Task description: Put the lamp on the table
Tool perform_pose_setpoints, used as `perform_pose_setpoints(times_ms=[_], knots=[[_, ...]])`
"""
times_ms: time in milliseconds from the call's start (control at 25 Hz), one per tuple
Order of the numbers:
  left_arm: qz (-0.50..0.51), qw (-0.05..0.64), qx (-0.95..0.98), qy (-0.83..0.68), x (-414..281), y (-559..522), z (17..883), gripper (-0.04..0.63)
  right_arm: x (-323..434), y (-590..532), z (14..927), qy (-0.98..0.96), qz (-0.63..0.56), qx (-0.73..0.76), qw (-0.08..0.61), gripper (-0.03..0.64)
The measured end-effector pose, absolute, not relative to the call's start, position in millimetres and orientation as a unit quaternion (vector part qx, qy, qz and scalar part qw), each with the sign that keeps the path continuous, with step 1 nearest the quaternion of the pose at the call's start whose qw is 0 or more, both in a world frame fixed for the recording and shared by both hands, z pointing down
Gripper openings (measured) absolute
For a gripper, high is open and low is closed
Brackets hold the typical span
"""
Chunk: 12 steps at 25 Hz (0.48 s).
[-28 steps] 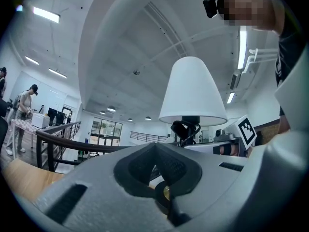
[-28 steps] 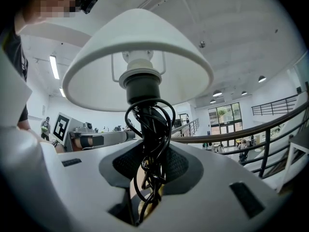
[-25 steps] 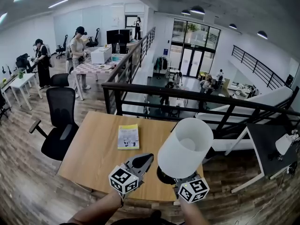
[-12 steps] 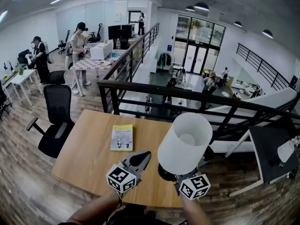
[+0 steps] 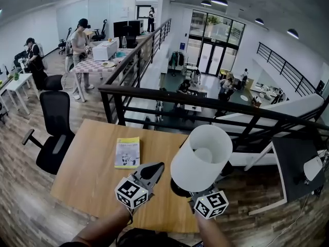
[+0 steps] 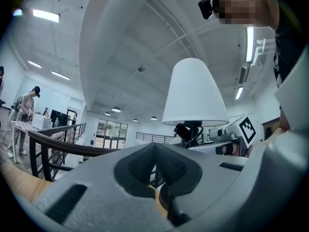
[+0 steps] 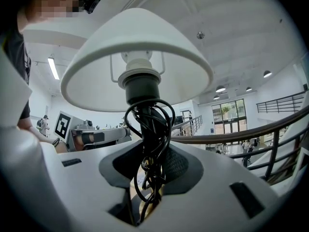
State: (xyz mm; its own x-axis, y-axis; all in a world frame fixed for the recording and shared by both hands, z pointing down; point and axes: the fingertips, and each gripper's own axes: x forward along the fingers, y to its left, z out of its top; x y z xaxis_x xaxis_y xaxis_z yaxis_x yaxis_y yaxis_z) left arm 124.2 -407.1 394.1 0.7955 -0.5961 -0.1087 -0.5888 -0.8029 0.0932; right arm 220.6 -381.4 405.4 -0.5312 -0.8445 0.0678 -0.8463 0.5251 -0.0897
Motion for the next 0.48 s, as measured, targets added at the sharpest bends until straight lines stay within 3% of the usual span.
perform_pose_setpoints(times_ms=[480], knots=[[-0.049, 0.035, 0.949, -0.310, 135, -465, 430, 0.008, 226, -440, 454, -0.881, 0.071, 0.468, 0.030, 0.115]])
